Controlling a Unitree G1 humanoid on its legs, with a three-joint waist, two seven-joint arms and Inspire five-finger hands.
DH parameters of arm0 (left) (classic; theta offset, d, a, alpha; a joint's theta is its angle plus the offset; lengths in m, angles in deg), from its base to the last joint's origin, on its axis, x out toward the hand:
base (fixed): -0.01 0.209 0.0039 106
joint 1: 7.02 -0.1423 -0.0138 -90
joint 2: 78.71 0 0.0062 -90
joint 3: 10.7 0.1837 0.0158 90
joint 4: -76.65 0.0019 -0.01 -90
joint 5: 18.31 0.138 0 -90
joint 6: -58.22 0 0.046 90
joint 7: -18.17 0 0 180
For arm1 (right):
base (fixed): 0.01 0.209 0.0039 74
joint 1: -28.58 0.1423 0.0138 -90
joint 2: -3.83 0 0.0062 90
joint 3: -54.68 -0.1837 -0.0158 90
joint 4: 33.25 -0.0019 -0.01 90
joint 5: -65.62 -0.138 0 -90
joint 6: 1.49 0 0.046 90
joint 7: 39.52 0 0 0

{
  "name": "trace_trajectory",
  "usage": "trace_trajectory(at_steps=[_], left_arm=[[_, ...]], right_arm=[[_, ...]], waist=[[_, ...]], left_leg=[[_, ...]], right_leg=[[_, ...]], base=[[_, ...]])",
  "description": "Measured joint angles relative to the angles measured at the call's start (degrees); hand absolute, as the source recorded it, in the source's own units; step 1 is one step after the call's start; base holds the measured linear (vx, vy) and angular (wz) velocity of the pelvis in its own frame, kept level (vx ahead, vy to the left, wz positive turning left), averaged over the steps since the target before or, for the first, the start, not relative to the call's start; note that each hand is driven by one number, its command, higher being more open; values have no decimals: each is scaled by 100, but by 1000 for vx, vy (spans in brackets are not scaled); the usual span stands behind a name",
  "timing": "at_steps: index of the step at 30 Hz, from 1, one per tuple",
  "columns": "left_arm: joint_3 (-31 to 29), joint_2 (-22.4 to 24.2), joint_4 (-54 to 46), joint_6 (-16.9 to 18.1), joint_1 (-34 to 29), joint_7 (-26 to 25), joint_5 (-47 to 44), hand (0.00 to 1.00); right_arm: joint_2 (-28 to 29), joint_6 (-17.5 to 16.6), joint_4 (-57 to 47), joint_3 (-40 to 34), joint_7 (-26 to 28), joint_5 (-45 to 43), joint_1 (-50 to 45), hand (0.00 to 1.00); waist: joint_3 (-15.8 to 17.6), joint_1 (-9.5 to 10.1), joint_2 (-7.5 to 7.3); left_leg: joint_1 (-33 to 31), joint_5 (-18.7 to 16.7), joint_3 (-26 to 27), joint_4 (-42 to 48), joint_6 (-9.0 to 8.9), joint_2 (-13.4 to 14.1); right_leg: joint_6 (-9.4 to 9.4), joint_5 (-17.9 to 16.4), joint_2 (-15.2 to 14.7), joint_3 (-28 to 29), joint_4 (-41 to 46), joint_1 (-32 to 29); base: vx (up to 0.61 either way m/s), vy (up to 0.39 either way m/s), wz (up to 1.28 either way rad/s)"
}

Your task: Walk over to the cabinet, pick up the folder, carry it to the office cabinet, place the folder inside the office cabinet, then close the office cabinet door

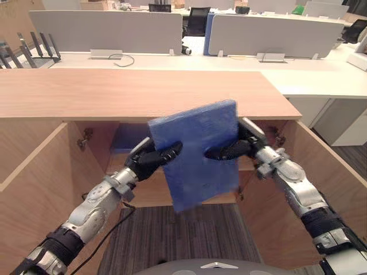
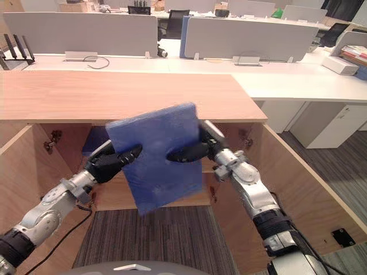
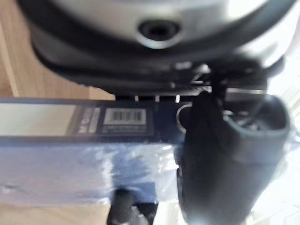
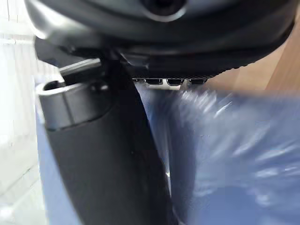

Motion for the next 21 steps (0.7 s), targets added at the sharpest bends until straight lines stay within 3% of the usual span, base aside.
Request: trace_trajectory(at_steps=[12, 13, 21], left_arm=[[176, -7, 239, -112, 111, 137, -131, 0], [174, -7, 244, -165, 111, 136, -117, 0], [-85, 46, 244, -241, 111, 137, -79, 0]], right_arm=[[-234, 0, 563, 586, 10, -1427, 334, 100], [-232, 0, 665, 668, 14, -1633, 334, 0], [-283, 35, 845, 1035, 270, -2159, 333, 0]], waist=[[-12, 58, 17], [-11, 64, 18], [-11, 4, 26]], left_leg=[[-192, 50, -49, 20, -51, 65], [-193, 52, -49, 22, -47, 63], [-187, 38, -55, 26, -68, 84]], right_leg=[[-44, 109, 79, -42, -133, -99], [-45, 110, 79, -42, -155, -92], [-59, 117, 100, -44, -229, -57]], base=[[-5, -6, 2], [0, 0, 0], [0, 0, 0]])
